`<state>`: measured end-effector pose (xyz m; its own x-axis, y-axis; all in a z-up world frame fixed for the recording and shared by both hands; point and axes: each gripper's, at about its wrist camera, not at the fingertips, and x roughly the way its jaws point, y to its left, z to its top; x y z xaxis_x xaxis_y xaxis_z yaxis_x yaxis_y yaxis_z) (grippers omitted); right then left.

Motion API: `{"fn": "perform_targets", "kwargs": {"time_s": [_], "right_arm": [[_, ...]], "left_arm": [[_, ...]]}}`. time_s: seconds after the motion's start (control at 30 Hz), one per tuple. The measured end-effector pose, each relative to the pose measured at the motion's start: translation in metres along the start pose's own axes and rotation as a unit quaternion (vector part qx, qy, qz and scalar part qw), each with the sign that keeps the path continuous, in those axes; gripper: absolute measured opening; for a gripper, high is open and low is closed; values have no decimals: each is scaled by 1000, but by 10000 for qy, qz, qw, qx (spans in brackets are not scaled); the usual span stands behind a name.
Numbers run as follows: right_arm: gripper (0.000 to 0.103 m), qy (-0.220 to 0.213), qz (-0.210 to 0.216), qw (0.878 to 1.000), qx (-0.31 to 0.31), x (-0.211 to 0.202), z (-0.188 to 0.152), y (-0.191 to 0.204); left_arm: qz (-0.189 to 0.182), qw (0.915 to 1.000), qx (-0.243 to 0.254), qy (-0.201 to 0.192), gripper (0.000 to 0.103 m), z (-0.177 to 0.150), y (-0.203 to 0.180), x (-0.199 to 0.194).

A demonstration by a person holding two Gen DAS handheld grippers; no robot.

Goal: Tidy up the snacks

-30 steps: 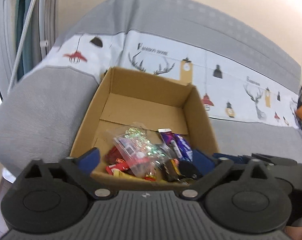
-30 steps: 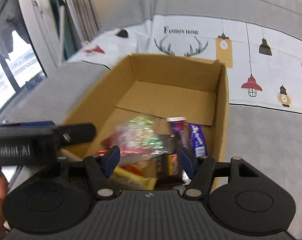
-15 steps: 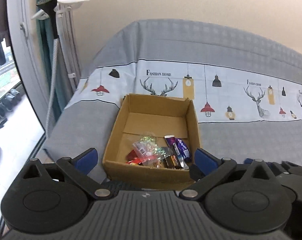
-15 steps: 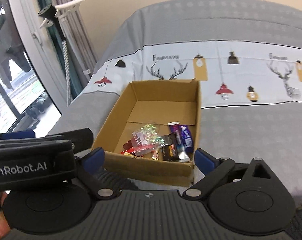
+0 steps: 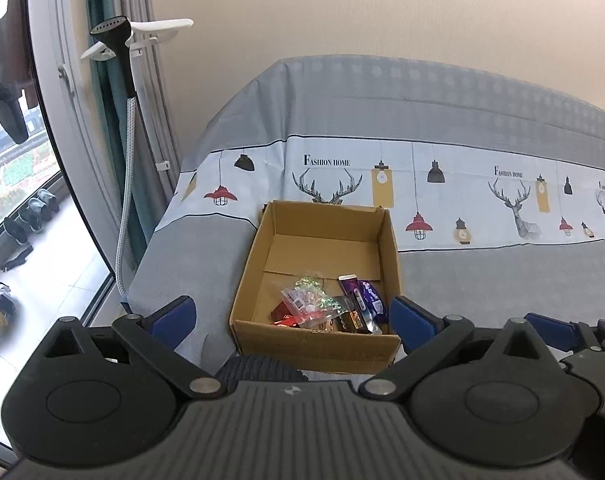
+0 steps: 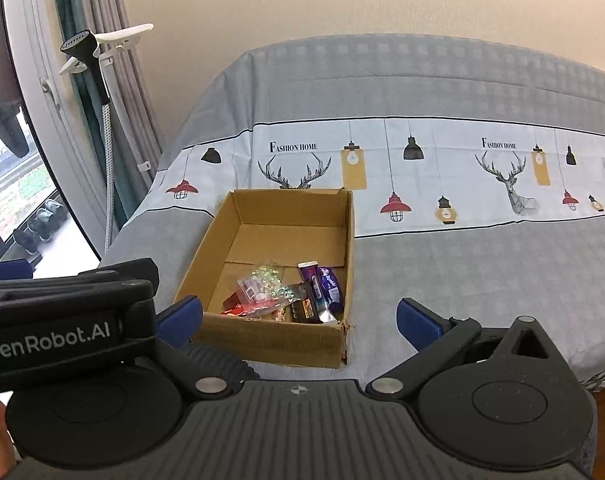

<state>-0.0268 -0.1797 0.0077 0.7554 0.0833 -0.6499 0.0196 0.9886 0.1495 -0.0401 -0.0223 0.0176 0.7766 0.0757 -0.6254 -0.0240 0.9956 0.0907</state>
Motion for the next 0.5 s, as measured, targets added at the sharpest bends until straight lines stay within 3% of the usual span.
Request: {"fn": "perform_targets", "kwargs": {"time_s": [0.5], "right_arm": [[102,226,99,9996,150,8,-7,-4]], "left_arm": [[91,9996,152,221,103,-4,-1,8]]}}
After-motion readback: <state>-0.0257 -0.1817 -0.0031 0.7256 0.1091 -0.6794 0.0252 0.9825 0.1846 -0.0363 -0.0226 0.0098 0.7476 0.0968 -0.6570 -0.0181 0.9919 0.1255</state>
